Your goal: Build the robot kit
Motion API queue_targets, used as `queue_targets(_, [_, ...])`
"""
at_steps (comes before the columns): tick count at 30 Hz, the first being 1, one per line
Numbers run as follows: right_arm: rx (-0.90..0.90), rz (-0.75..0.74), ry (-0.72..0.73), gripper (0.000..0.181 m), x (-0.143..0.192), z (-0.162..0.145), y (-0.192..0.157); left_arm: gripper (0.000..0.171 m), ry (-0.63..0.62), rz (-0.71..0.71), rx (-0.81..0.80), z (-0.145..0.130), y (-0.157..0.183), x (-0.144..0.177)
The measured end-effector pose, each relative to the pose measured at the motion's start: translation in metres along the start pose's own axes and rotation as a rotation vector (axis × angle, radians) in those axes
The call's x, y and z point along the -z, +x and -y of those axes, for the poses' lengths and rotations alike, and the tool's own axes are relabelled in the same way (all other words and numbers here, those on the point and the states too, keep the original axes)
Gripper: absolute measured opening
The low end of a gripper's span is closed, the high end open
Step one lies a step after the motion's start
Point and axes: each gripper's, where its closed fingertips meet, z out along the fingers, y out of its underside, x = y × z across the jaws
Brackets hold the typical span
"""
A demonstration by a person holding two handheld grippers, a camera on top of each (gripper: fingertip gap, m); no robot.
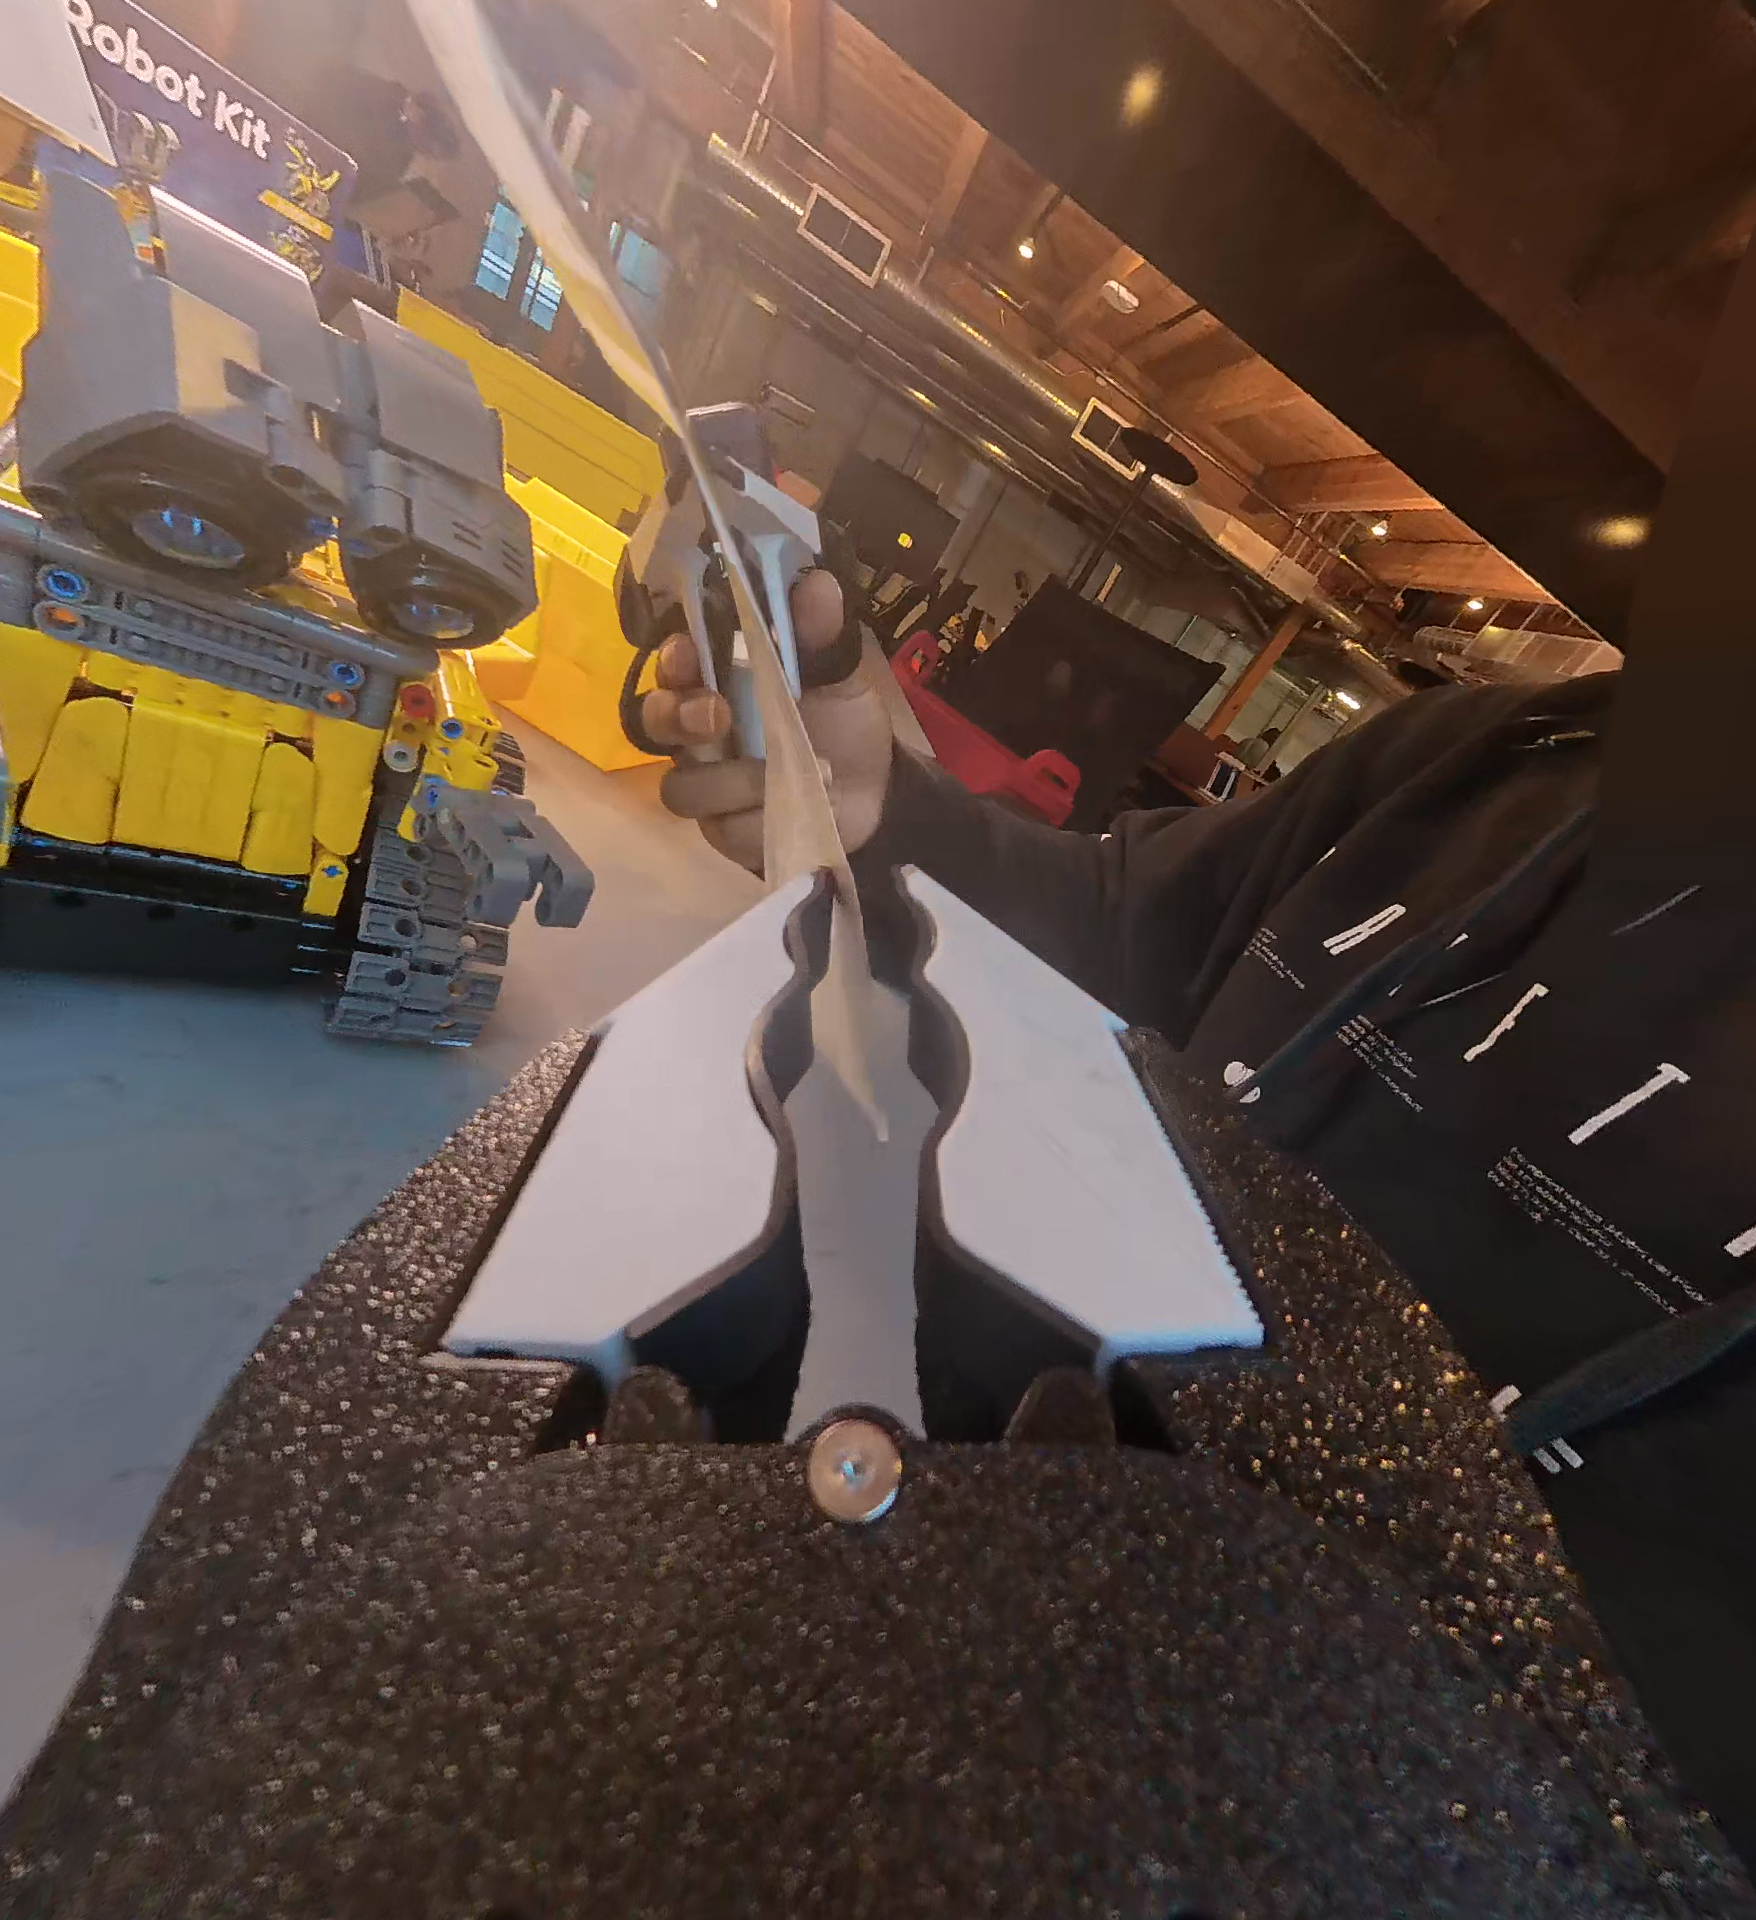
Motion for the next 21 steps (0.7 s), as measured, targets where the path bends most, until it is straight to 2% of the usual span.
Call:
queue_targets(5, [-0.015,-0.061,-0.022,0.0,-0.002,-0.008,0.013,0.0,0.034,0.02,0.001,0.006,-0.003,0.004])
queue_targets(13, [0.105,-0.124,-0.078,0.0,-0.002,-0.013,0.018,0.0,0.088,0.063,0.001,0.017,-0.009,0.014])
queue_targets(18, [0.209,-0.184,-0.135,0.018,0.001,-0.014,0.024,0.0,0.121,0.067,0.002,0.023,-0.01,0.017])
queue_targets(21, [0.314,-0.195,-0.146,0.02,0.004,-0.007,0.019,0.0,0.155,0.06,-0.002,0.03,-0.008,0.023])
